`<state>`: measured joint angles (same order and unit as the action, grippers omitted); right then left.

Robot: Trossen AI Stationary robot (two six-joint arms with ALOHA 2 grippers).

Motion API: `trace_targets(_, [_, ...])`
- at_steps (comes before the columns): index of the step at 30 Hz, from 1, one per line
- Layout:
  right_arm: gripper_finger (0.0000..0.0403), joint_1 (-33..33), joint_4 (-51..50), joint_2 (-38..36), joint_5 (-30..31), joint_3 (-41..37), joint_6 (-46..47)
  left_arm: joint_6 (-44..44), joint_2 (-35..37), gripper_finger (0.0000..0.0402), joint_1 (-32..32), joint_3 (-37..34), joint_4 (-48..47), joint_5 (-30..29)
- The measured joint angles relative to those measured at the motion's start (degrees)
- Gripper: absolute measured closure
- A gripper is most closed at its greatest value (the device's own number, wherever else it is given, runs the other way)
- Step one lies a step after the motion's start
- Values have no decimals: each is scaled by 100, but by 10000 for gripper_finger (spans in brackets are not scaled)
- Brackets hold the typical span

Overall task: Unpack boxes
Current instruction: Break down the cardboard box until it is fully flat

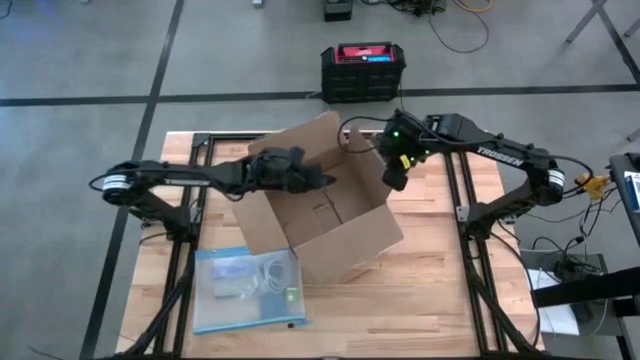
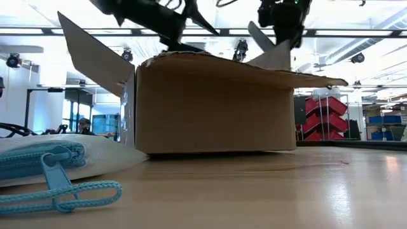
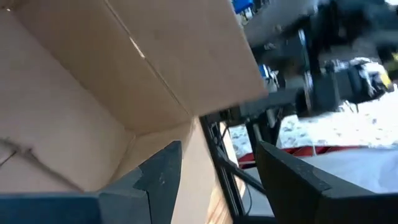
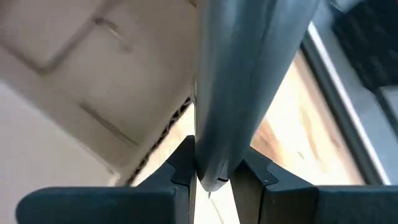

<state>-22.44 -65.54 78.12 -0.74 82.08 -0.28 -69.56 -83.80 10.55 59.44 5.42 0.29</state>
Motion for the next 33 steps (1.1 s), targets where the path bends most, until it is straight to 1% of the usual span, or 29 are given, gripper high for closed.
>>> trace_targets(4, [355, 185, 769, 30, -431, -207, -212, -19, -400, 205, 180, 418, 25, 174])
trace_targets(7, [355, 279, 1126, 75, -526, -355, -298, -19, -657, 201, 238, 753, 23, 241])
trace_targets(9, [355, 304, 1181, 84, -561, -424, -384, -68, -788, 199, 244, 937, -73, 247])
trace_targets(12, [355, 309, 1236, 84, -583, -534, -531, -623, -962, 196, 247, 1171, -518, 244])
trace_targets(14, [355, 307, 1248, 74, -578, -590, -637, -1155, -1106, 195, 245, 1211, -701, 250])
trace_targets(16, [355, 304, 1242, 71, -570, -637, -686, -1575, -1203, 195, 275, 1206, -661, 246])
trace_targets(18, [355, 307, 1306, 80, -581, -690, -708, -1794, -1267, 196, 296, 1201, -435, 93])
trace_targets(20, [355, 307, 1371, 95, -675, -766, -727, -1847, -1290, 195, 310, 1202, -267, -67])
trace_targets(24, [355, 337, 1628, 90, -1109, -810, -802, -1952, -1304, 190, 306, 1178, -78, -235])
trace_targets(29, [355, 513, 1826, 51, -1168, -810, -937, -2107, -1239, 185, 323, 1181, -162, -524])
trace_targets(33, [355, 547, 1834, 65, -1171, -810, -932, -2266, -1342, 184, 398, 1170, -231, -579])
